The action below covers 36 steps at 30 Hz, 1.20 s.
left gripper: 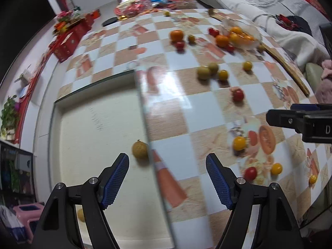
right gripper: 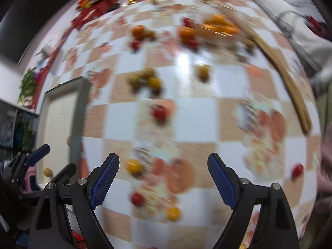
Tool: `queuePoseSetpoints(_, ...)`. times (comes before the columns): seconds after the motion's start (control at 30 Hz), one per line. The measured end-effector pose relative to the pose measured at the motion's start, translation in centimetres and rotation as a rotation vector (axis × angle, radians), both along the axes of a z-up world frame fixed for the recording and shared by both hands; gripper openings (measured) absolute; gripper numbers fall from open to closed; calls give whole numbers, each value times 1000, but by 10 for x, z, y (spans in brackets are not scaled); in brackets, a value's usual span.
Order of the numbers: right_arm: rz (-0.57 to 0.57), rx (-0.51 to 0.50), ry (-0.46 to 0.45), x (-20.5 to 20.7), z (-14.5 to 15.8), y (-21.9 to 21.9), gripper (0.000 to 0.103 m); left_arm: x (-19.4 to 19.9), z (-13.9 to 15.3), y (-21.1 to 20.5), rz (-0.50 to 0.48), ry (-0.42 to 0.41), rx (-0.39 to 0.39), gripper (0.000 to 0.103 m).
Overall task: Organize fruits
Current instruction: 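Move both open tools back over the table fruits, then grasp a yellow cherry tomato with the left tool while the right grasps a red one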
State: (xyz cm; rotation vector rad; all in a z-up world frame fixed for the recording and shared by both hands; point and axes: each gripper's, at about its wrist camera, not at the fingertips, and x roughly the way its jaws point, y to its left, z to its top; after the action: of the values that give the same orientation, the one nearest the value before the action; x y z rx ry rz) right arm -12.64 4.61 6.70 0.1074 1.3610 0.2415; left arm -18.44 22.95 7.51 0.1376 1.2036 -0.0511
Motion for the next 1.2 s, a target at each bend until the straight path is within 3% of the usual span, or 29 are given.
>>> queuePoseSetpoints(0.23,-158,-88,29,-23,-8,-84,89,12,-19,-45,-59,42,-36,78)
queuePoseSetpoints(0.5,-317,-158,49,-39,-20,-161,89,21,-37,-71,-62,70,-52,78)
queuePoseSetpoints(0.67,-360,-186,38,-37,-28,-181,89,26,-48,-79,-48,84,-44,78)
queuePoseSetpoints(0.83,-331,-200,7,-25,-35,-184,86,30,-55,-84,-35,91,-31,78)
queuePoseSetpoints(0.93,-285,-214,4,-15,-42,-178,66,31,-58,-87,-27,101,-27,78)
queuePoseSetpoints(1.03,-247,-253,-8,-13,-44,-171,58,31,-61,-89,-18,113,-32,77)
queuePoseSetpoints(1.17,-232,-251,-23,-16,-42,-166,34,31,-62,-92,-22,110,-41,66)
queuePoseSetpoints(1.2,-229,-245,-27,-16,-42,-165,25,30,-61,-93,-24,110,-53,59)
